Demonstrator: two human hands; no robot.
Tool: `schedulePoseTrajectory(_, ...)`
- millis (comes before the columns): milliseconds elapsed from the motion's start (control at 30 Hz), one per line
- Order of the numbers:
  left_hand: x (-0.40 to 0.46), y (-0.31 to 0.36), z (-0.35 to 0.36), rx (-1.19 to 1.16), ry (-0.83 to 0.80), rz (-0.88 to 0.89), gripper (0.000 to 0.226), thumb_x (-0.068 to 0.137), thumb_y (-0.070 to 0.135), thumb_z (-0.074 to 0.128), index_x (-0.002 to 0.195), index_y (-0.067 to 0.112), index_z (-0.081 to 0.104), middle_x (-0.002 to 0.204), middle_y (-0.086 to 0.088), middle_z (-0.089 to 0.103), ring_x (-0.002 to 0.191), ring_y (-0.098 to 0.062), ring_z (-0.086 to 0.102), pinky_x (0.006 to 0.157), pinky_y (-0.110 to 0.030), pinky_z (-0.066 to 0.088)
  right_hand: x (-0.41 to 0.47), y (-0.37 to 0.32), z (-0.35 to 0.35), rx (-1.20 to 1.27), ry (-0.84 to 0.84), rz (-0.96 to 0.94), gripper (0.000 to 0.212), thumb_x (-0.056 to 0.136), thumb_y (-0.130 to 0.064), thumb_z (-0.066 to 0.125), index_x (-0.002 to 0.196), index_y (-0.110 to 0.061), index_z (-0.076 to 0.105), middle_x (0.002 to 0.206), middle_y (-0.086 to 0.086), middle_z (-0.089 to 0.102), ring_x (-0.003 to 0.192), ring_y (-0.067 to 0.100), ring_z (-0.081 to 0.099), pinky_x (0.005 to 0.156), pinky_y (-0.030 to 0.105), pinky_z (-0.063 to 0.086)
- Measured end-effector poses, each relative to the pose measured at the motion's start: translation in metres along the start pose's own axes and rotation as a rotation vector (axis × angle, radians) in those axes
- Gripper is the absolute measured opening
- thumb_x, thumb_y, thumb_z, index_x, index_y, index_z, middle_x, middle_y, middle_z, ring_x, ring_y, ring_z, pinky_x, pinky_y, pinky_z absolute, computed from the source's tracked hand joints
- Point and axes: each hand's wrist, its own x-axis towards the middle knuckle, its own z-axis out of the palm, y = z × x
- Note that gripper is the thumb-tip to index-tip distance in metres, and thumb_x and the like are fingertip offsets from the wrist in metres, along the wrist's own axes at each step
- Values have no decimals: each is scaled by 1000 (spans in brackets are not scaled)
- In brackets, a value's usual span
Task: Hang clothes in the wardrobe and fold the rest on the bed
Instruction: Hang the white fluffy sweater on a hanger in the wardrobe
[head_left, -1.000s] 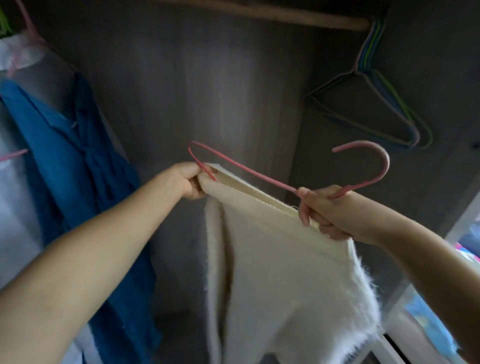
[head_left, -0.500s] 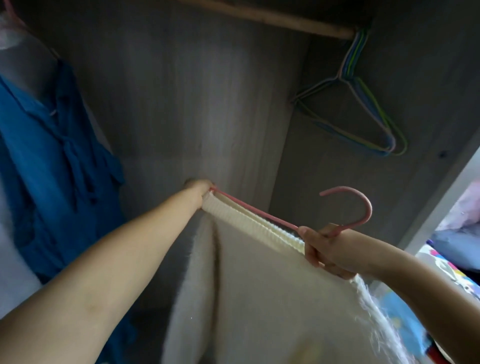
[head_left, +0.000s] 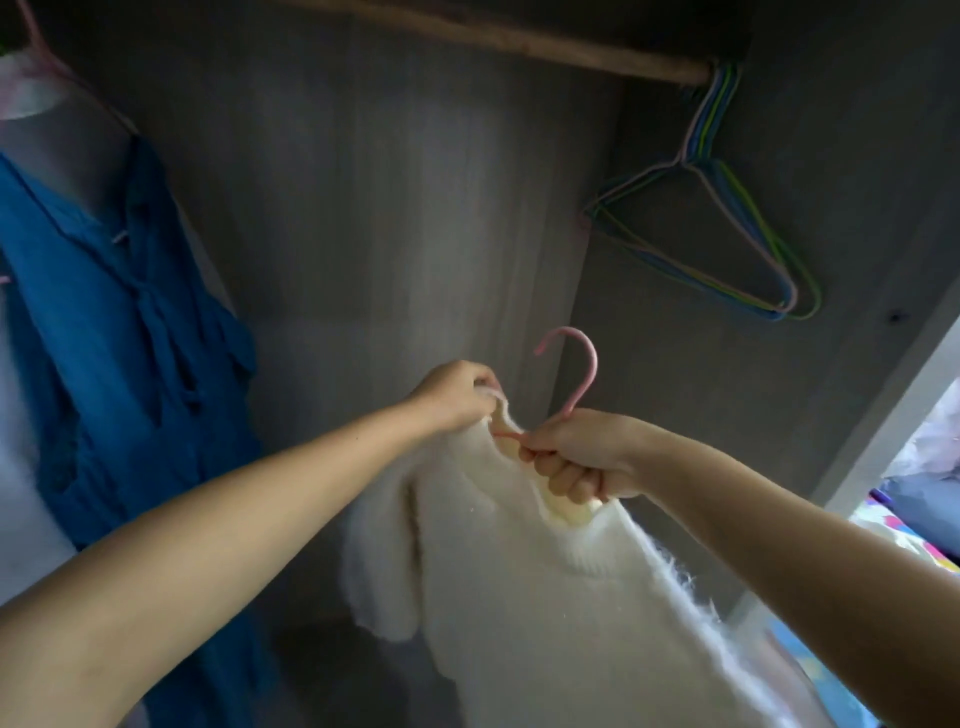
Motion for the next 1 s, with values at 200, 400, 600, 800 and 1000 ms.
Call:
schedulePoseTrajectory(200, -29, -23, -67, -286, 0, -151, 38, 93, 24, 60, 129, 16, 51, 112, -1, 54, 93, -8, 51, 65, -15, 41, 26, -51, 3, 306, -96, -106, 24, 97, 1, 35, 83, -11, 50, 64, -1, 42, 38, 2, 42, 34, 11, 33)
schedulePoseTrajectory(400, -73, 7, -84, -302, -17, 13, 24, 97, 40, 49, 109, 25, 63, 107, 10, 61, 98, 3, 53, 73, 0, 35, 52, -138, 32, 503, -11, -364, 30, 95, 16, 25, 80, 2, 46, 72, 13, 59, 49, 18, 63, 57, 27, 56)
schedulePoseTrajectory(600, -84, 7, -129, -300, 220, -4, 87, 90, 24, 60, 153, 29, 0, 159, 6, 13, 144, -13, 21, 115, -38, 29, 79, -219, 88, 225, 140, -670, 18, 85, 18, 41, 86, 3, 51, 78, 23, 51, 66, 29, 53, 68, 42, 47)
schedulePoseTrajectory(800, -86, -14, -219, 19, 640, -104, 61, 85, -1, 43, 142, 17, 32, 120, -1, 51, 113, -20, 52, 66, -7, 42, 80, -297, 143, -299, 237, -937, 68, 79, -26, 66, 139, -14, 37, 120, 12, 59, 107, 30, 59, 94, 47, 50)
schedulePoseTrajectory(1000, -70, -10, -287, 254, 804, -238, 47, 86, -1, 46, 133, 5, 40, 124, -17, 55, 114, -33, 53, 83, -32, 44, 78, -379, 179, -446, 234, -999, 13, 88, -15, 57, 92, -3, 61, 89, 12, 60, 76, 22, 58, 61, 27, 45)
